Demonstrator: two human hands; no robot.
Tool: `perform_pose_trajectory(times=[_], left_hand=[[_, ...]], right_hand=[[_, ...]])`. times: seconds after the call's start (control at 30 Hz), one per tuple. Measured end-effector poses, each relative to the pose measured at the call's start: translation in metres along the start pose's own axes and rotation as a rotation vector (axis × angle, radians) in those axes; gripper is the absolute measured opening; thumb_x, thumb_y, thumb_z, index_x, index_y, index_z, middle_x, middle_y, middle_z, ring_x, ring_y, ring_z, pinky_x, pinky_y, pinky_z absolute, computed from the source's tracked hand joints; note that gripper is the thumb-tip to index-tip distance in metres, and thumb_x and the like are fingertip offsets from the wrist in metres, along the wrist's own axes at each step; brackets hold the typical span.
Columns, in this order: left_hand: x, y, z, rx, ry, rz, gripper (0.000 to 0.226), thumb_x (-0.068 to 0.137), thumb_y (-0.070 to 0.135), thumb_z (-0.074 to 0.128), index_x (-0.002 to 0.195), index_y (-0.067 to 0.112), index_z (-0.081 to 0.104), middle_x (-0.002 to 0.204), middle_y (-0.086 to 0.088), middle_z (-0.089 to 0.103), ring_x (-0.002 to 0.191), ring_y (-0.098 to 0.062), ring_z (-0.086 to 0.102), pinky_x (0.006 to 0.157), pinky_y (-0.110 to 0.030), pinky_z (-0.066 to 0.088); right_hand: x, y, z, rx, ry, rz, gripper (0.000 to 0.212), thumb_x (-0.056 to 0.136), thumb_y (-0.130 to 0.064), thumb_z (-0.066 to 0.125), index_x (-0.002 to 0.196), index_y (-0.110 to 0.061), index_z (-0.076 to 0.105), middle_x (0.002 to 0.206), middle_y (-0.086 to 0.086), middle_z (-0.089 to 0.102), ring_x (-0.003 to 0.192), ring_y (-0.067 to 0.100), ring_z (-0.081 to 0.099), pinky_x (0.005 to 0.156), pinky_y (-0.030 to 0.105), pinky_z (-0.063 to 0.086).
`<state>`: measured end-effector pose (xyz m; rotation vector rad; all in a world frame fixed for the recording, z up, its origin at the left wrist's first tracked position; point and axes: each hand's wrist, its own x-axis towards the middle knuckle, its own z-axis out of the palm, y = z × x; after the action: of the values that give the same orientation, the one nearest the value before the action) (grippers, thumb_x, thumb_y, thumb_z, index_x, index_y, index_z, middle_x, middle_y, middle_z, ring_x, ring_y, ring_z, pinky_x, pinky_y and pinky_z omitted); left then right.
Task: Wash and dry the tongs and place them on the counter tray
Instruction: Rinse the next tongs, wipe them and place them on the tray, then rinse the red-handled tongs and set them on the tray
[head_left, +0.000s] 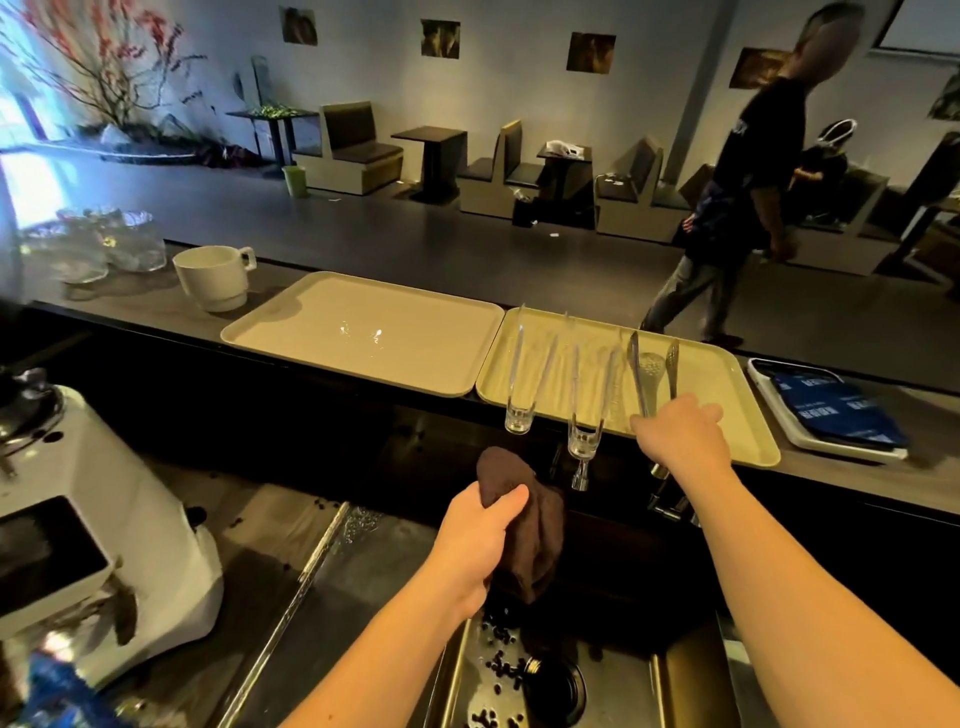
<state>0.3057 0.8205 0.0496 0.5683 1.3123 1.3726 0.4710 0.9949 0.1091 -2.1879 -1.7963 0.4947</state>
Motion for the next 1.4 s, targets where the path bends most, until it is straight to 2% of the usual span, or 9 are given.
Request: perform_pose_trajectory(times=[0.23,0.37,0.43,0.5,0.7,0.93,1.13,1.3,1.4], left_hand=[[-0.002,0.003,-0.007,-0.031,0.019,0.021,0.019,0.097,0.024,0.060,0.114,0.019,0.066,0.109,-0.007,0.075,0.100,-0.023,0.072,0.093,-0.041,0.057],[-0.008,0.003,-0.014,-0.054,0.026,0.017,0.023,0.097,0.024,0.060,0.118,0.016,0.065,0.111,-0.008,0.074,0.102,-0.025,0.071,0.094,-0.042,0.057],[-0.013,0.001,-0.023,-0.073,0.034,0.013,0.025,0.096,0.025,0.061,0.119,0.017,0.065,0.112,-0.008,0.074,0.103,-0.026,0.071,0.095,-0.044,0.056],[-0.019,-0.003,-0.035,-0.103,0.048,0.009,0.025,0.096,0.025,0.061,0.119,0.018,0.065,0.110,-0.009,0.075,0.101,-0.027,0.072,0.094,-0.045,0.057],[-0.044,-0.020,-0.091,-0.195,0.169,0.001,0.014,0.093,0.023,0.066,0.106,0.022,0.071,0.100,-0.004,0.079,0.096,-0.022,0.075,0.092,-0.042,0.057],[-0.107,-0.038,-0.197,-0.279,0.438,0.038,0.034,0.083,0.029,0.076,0.113,0.014,0.068,0.107,-0.013,0.076,0.100,-0.031,0.072,0.093,-0.048,0.056],[-0.186,-0.058,-0.292,-0.286,0.674,0.169,0.012,0.086,0.016,0.073,0.098,0.014,0.073,0.094,-0.009,0.077,0.089,-0.024,0.074,0.079,-0.035,0.058],[-0.269,-0.084,-0.371,-0.453,0.836,0.179,0.010,0.090,0.008,0.066,0.099,0.007,0.070,0.081,-0.015,0.074,0.069,-0.026,0.070,0.075,-0.039,0.056],[-0.317,-0.100,-0.414,-0.520,0.947,0.171,0.007,0.091,0.007,0.064,0.095,0.007,0.070,0.078,-0.018,0.072,0.060,-0.025,0.071,0.057,-0.033,0.059]], right_hand=[[-0.009,-0.002,-0.008,-0.071,0.159,-0.054,0.068,0.084,-0.055,0.062,0.128,-0.006,0.046,0.128,0.018,0.044,0.113,0.038,0.051,0.079,0.045,0.045],[-0.038,-0.010,-0.015,-0.030,0.285,-0.286,0.037,0.090,-0.039,0.057,0.110,-0.008,0.054,0.107,0.012,0.059,0.097,0.034,0.058,0.073,0.042,0.050],[-0.058,-0.018,-0.015,0.060,0.211,-0.403,0.015,0.092,-0.030,0.054,0.090,-0.015,0.054,0.082,0.005,0.062,0.075,0.026,0.060,0.057,0.036,0.046],[-0.079,-0.027,-0.010,0.192,0.071,-0.469,0.015,0.091,-0.027,0.053,0.080,-0.017,0.054,0.070,0.002,0.061,0.064,0.020,0.058,0.050,0.031,0.038],[-0.148,-0.058,0.037,0.493,-0.328,-0.483,0.022,0.086,-0.027,0.061,0.076,-0.007,0.062,0.066,0.004,0.064,0.054,0.017,0.052,0.055,0.033,0.041],[-0.251,-0.109,0.112,0.396,-0.588,-0.676,0.017,0.089,-0.026,0.065,0.082,-0.011,0.067,0.066,0.004,0.065,0.056,0.015,0.055,0.052,0.028,0.041],[-0.350,-0.158,0.170,0.353,-0.810,-0.799,0.029,0.088,-0.010,0.063,0.060,-0.015,0.057,0.051,0.000,0.053,0.048,0.013,0.046,0.057,0.031,0.036],[-0.451,-0.188,0.220,0.275,-0.944,-0.932,0.025,0.088,-0.007,0.063,0.064,-0.012,0.060,0.055,0.005,0.058,0.045,0.013,0.053,0.050,0.025,0.043],[-0.501,-0.195,0.249,0.236,-0.977,-0.948,0.022,0.088,-0.007,0.061,0.066,-0.011,0.059,0.058,0.005,0.058,0.048,0.015,0.053,0.043,0.020,0.043]])
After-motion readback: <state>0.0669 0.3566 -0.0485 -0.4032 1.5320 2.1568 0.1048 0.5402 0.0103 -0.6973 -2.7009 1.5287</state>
